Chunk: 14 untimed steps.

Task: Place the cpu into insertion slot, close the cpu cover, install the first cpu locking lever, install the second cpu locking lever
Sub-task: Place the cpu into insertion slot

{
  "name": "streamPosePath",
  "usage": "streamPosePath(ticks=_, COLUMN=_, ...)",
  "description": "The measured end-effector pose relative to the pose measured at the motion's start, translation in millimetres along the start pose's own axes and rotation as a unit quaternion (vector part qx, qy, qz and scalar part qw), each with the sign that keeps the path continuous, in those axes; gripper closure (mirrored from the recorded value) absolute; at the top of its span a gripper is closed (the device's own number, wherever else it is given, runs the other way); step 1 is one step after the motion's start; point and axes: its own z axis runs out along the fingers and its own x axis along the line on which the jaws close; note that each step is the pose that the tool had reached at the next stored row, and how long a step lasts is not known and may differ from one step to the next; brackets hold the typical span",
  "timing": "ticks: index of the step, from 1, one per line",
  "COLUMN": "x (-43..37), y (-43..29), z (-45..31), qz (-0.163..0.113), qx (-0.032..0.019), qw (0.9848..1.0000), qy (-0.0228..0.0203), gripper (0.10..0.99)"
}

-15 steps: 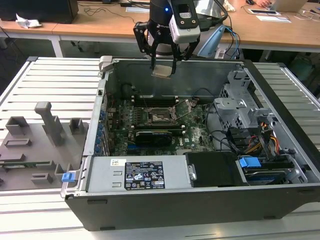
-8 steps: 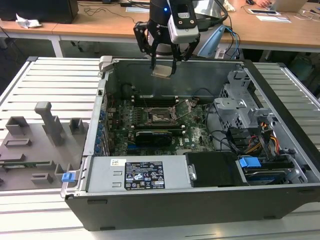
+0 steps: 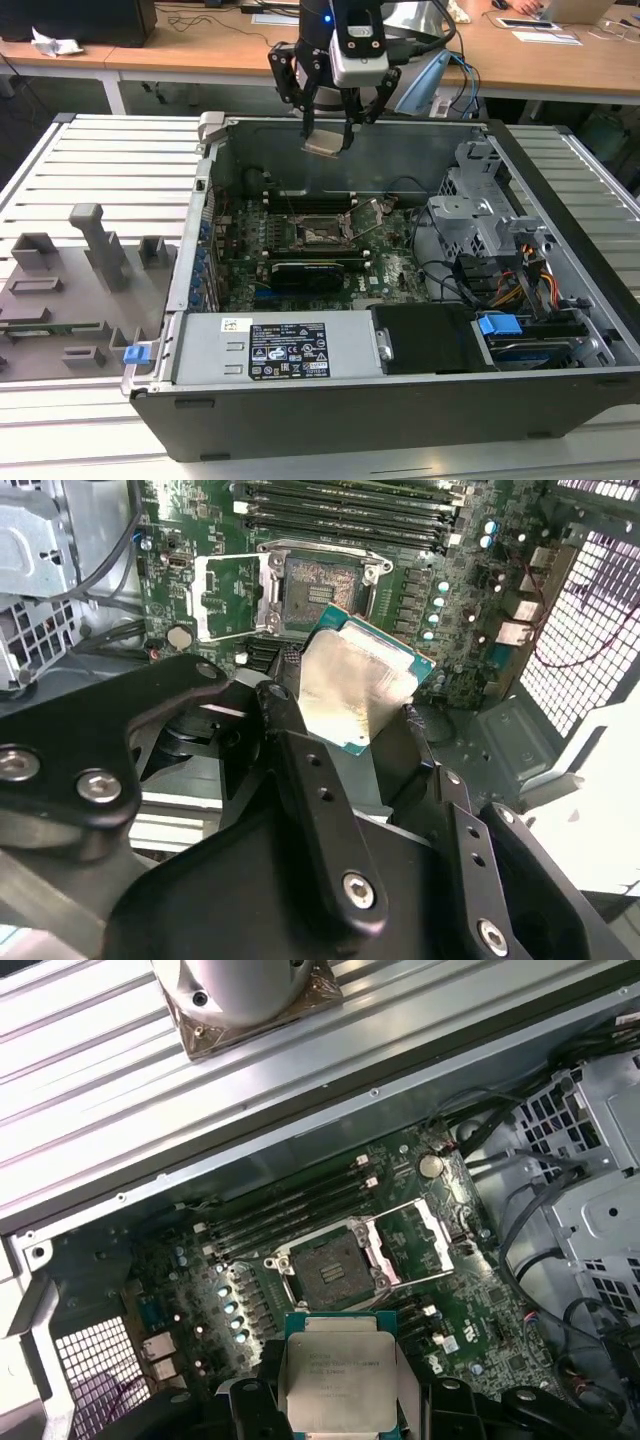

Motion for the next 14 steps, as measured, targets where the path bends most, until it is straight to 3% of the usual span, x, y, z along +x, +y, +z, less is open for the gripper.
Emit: streamPosePath(ticks=14, x=0.1, y=-0.1, z=0.2, qz=0.060, qx=-0.0012, qw=0.9982, qy=-0.0054, gripper=0.561)
